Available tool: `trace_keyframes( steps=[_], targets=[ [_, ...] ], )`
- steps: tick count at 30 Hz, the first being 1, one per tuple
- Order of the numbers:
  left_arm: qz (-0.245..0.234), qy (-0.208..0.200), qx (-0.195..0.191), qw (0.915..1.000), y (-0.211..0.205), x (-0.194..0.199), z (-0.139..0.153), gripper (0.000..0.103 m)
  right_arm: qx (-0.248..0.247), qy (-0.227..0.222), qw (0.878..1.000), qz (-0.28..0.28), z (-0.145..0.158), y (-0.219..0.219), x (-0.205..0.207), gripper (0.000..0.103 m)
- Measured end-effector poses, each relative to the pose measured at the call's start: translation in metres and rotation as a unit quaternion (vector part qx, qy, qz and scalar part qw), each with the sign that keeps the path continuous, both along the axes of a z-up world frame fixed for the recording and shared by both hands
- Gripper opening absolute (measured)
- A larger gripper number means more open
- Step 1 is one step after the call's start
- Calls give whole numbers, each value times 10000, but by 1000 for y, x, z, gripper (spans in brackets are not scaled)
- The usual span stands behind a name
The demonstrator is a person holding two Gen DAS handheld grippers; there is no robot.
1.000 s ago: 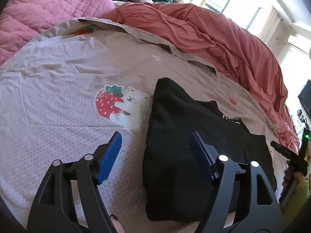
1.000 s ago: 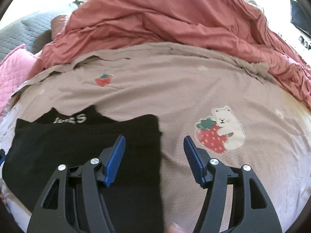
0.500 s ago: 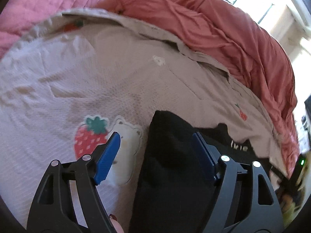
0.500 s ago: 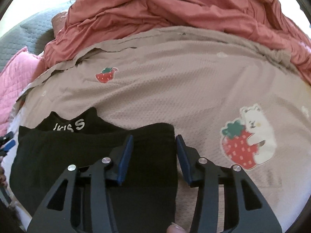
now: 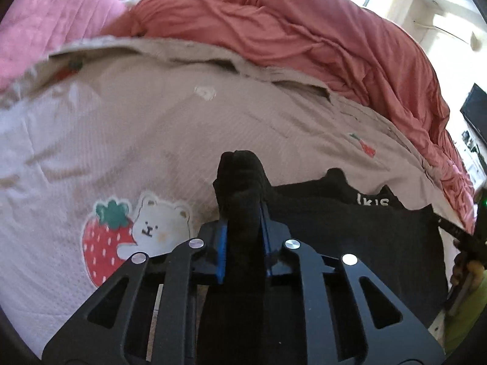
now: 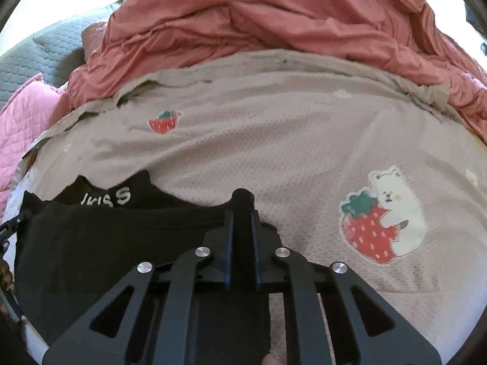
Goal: Fold small clothes
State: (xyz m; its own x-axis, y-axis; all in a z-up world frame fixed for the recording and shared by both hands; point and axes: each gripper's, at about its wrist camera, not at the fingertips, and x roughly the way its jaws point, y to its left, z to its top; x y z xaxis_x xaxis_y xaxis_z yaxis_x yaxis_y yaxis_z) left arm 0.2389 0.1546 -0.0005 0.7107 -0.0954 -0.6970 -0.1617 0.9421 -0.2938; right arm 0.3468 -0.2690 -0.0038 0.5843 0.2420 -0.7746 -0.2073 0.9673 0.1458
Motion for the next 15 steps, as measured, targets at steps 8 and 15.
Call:
trace_keyframes(
  steps=[8, 15],
  targets=[
    [-62, -528, 164, 9984, -5, 7, 27, 10, 52, -328, 9991, -278, 12, -14, -3, 8],
    [61, 148, 34, 9999, 9, 25, -14, 10, -314, 122, 9984, -444, -17, -9, 5, 8]
  ],
)
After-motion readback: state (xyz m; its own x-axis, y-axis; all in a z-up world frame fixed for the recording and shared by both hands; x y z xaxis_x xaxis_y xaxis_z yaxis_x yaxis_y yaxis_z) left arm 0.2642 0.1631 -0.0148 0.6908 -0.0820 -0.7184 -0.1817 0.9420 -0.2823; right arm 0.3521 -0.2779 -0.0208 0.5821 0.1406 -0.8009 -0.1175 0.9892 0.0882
